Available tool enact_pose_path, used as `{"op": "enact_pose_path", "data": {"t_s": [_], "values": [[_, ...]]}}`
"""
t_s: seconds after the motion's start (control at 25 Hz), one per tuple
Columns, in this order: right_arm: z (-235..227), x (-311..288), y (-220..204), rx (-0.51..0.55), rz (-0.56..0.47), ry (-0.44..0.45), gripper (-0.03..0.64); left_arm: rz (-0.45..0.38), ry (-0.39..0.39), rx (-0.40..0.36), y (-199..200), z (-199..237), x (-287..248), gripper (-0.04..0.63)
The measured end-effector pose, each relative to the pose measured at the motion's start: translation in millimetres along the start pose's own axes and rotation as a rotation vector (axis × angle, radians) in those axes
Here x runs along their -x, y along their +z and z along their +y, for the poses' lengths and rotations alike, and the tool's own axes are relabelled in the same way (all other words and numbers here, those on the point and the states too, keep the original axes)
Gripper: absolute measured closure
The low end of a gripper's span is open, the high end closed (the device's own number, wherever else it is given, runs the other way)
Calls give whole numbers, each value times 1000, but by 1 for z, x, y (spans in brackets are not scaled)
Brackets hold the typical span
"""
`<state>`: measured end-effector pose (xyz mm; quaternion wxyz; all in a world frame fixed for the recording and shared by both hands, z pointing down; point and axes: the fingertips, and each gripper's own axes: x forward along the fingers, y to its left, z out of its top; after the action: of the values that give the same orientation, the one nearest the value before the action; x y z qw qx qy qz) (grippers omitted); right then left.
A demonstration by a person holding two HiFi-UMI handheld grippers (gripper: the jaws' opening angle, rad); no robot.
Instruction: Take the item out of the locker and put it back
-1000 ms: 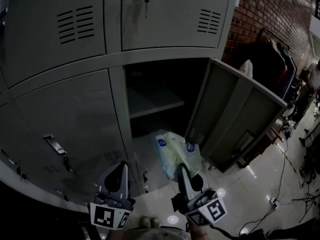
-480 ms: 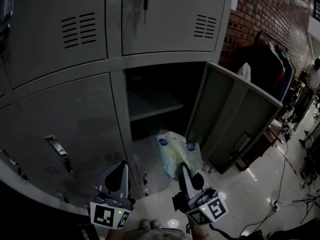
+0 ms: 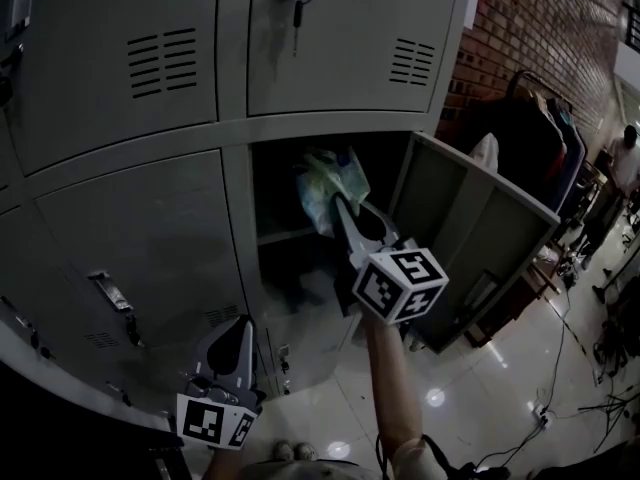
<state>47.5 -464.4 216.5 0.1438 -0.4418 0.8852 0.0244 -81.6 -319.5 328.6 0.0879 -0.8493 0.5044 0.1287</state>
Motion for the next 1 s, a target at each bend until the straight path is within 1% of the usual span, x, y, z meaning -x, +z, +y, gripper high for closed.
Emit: {"op": "enact_pose_path", "data": {"t_s": [0.08, 0.16, 0.24, 0.32, 0.4, 0.44, 0.48, 0.52, 0.56, 0.72, 0.8, 0.88, 1.0], "values": [[-16, -29, -15, 25, 85, -31, 603, -1, 1, -2, 0, 1, -2, 589], [-30, -51, -31, 73, 170, -64, 603, -3, 10, -6, 1, 5, -4, 591], [-38, -64, -42, 102, 219, -82, 603, -2, 22, -10, 1, 10, -4, 589], [-40, -71, -44, 111, 226, -86, 601, -4, 37, -7, 2, 16, -4, 590], [-39, -77, -41, 121, 208, -86, 603, -11, 54, 5, 3, 22, -5, 591], [-38, -80, -38, 121, 189, -85, 591, -10, 56, 3, 2, 24, -5, 591], [-37, -82, -36, 112, 168, -82, 513, -6, 54, -2, 1, 24, -5, 589], [-37, -83, -34, 97, 149, -78, 355, -4, 52, -6, 0, 24, -6, 590], [-37, -83, -33, 83, 139, -76, 273, -4, 49, -7, -1, 24, -7, 591], [-43, -77, -31, 80, 138, -95, 270, -5, 40, -6, -1, 22, -13, 590], [-47, -72, -29, 71, 129, -104, 270, -8, 38, 7, -1, 19, -16, 591], [-48, -66, -25, 61, 116, -108, 270, -8, 30, 7, -1, 17, -18, 589], [-42, -54, -14, 31, 74, -92, 270, -5, 20, 6, -1, 13, -21, 590]]}}
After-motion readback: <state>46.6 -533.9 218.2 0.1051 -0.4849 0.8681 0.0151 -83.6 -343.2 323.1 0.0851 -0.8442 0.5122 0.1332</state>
